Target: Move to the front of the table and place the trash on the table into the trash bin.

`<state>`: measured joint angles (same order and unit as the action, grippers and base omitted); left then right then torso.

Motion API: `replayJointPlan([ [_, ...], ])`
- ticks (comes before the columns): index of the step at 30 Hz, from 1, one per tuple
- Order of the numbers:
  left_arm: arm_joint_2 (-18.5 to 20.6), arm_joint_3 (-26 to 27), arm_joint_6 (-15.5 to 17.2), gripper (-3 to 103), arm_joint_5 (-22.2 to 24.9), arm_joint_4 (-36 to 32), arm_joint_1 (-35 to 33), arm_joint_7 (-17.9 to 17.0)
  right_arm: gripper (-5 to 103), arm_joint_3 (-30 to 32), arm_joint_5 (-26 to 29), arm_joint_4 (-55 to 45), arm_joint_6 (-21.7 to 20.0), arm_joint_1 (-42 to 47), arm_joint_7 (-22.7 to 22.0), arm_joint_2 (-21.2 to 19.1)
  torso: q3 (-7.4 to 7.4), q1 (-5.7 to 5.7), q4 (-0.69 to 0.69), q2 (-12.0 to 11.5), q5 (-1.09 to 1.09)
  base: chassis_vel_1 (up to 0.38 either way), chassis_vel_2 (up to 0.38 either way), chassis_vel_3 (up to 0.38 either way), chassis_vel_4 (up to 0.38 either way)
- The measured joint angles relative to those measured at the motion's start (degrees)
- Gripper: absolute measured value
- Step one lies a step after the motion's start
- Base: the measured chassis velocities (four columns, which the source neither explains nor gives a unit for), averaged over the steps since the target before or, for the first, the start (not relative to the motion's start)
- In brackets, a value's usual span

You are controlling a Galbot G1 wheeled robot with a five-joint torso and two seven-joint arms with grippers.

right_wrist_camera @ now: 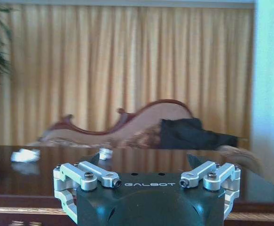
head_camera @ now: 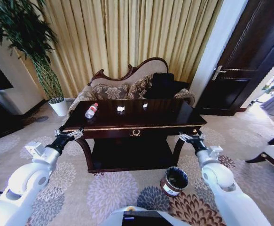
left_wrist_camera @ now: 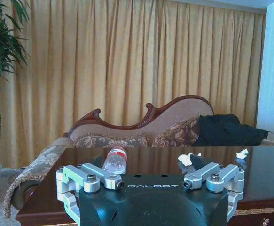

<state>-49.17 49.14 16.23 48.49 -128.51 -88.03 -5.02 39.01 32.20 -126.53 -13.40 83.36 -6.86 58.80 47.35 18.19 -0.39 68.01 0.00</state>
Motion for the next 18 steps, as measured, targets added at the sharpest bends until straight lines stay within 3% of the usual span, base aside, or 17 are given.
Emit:
replayJointPlan([
  [4,-0.12,0.25,0.00,100,0.12,0.03,0.13,0.10,100,-0.10,0.04,0.27,1.12,0.20,3.52,0.05,0.00,0.00,-0.01,0.00,0.01,0.000,0.000,0.000,0.000],
  [18,0.36,1.29,0.00,100,1.21,-0.49,0.60,-0.02,100,-0.21,-0.61,2.84,2.55,0.31,4.26,0.93,0.00,-0.01,0.00,0.01,0.01,-0.016,0.020,0.018,-0.019],
])
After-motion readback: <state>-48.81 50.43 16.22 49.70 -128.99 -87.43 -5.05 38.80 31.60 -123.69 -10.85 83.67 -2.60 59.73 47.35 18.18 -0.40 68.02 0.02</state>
